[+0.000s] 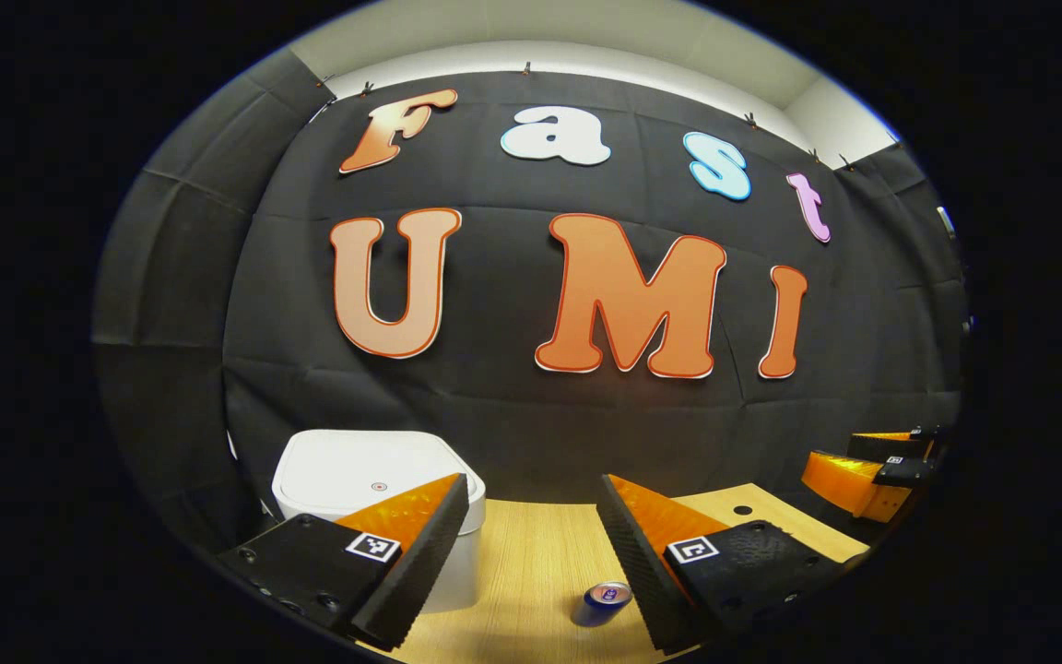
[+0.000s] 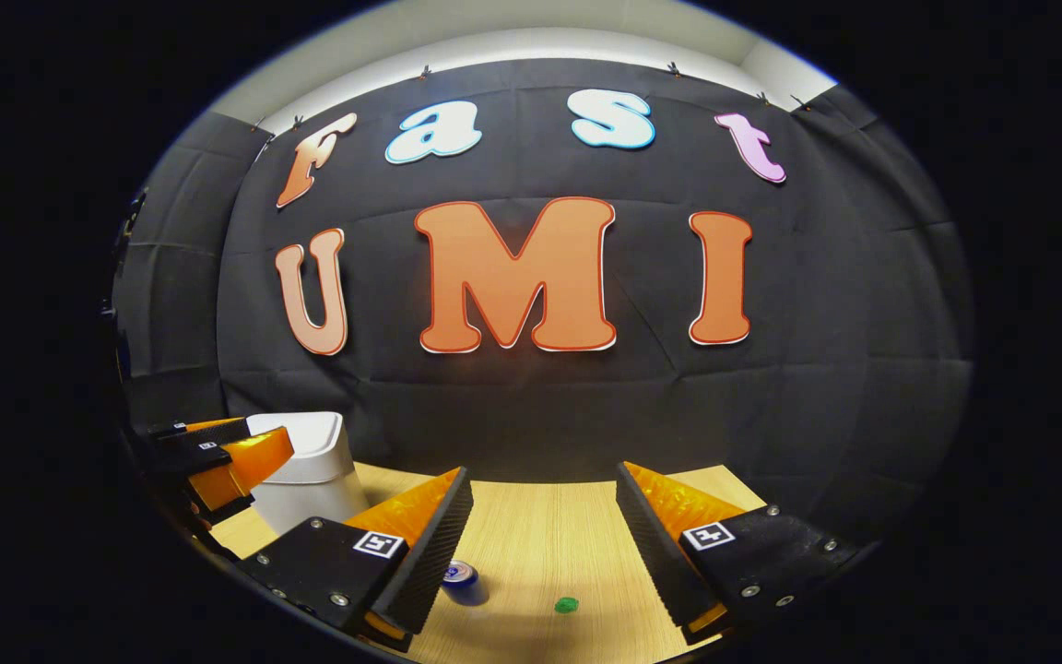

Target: Press the lid of the desktop garbage bin to open it, pick up the crumpled paper on the desktop and throw it into the bin, then pick up the pop can on the desktop and drop it into the bin, and finally close the garbage bin lid.

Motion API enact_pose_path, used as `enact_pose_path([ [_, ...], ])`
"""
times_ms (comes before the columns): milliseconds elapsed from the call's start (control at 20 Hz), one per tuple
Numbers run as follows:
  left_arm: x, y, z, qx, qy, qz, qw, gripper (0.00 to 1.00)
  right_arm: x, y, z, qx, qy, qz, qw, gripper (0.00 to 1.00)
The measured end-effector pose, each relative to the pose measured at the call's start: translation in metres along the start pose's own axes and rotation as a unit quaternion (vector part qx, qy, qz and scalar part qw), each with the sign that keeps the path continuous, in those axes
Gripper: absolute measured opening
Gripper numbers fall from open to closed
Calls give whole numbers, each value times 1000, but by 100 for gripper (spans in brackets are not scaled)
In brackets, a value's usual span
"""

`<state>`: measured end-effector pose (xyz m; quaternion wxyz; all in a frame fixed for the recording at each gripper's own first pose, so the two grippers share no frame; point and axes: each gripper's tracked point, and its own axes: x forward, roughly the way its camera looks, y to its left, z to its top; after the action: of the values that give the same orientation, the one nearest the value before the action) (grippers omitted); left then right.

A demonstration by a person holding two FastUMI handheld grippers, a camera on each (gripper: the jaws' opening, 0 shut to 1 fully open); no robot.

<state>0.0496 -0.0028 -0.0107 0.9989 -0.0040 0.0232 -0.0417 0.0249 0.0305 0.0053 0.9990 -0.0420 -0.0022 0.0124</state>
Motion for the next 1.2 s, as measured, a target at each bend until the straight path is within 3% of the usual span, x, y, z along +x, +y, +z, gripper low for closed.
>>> enact_pose_path([
  [350, 1, 4, 5, 14, -3, 7, 1000, 76, 0, -3, 0, 0, -2, -2, 1000, 94],
  [600, 5, 4, -2, 10, 15, 3, 1000, 50, 1, -2, 0, -1, 0, 1, 1000, 94],
  [650, 6, 4, -2, 10, 17, 3, 1000, 49, 1, -3, 0, -3, -1, 1, 1000, 94],
  [850, 7, 13, 1, 24, 17, 22, 999, 21, 2, -4, 1, -3, -2, 2, 1000, 94],
  [900, 8, 14, 2, 29, 17, 24, 999, 8, 2, -5, 1, -3, -1, 3, 1000, 94],
  [950, 9, 16, 2, 32, 17, 24, 999, 4, 2, -6, 0, -3, -1, 3, 1000, 94],
  [1050, 8, 14, 5, 27, 25, 7, 999, 0, 2, -7, -1, -2, 0, 4, 1000, 94],
  [1200, 14, 49, 26, 50, 28, 26, 998, 0, 5, -6, -3, 4, 3, 11, 1000, 94],
])
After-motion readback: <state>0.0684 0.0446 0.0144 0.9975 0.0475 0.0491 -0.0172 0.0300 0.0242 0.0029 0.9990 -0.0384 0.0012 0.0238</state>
